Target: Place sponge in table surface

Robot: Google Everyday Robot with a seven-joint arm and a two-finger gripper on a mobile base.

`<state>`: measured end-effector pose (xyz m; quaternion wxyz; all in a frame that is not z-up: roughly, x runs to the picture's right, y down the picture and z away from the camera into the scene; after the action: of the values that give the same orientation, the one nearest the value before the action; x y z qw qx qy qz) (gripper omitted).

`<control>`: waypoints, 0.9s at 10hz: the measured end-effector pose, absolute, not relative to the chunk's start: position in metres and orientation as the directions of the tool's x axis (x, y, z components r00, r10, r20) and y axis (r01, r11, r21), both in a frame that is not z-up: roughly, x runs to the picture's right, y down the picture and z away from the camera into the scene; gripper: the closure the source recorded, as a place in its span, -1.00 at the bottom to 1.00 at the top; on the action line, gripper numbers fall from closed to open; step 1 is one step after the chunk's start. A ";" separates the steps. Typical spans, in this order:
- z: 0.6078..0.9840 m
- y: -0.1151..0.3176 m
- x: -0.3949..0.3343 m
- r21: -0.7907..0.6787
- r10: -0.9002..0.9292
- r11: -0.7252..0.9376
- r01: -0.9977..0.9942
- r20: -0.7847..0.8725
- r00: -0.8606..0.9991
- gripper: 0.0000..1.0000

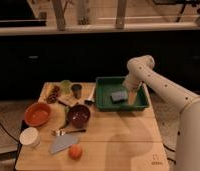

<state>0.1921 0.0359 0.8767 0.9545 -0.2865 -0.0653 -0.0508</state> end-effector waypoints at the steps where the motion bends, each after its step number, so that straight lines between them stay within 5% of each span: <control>1: 0.878 0.034 0.190 -0.540 -0.071 0.829 0.148 0.161 0.984 -0.60; 9: 0.925 0.050 0.172 -0.531 -0.182 0.797 0.287 0.243 0.953 -0.60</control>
<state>0.1723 0.0497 0.9251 0.9436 -0.2934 -0.0899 -0.1243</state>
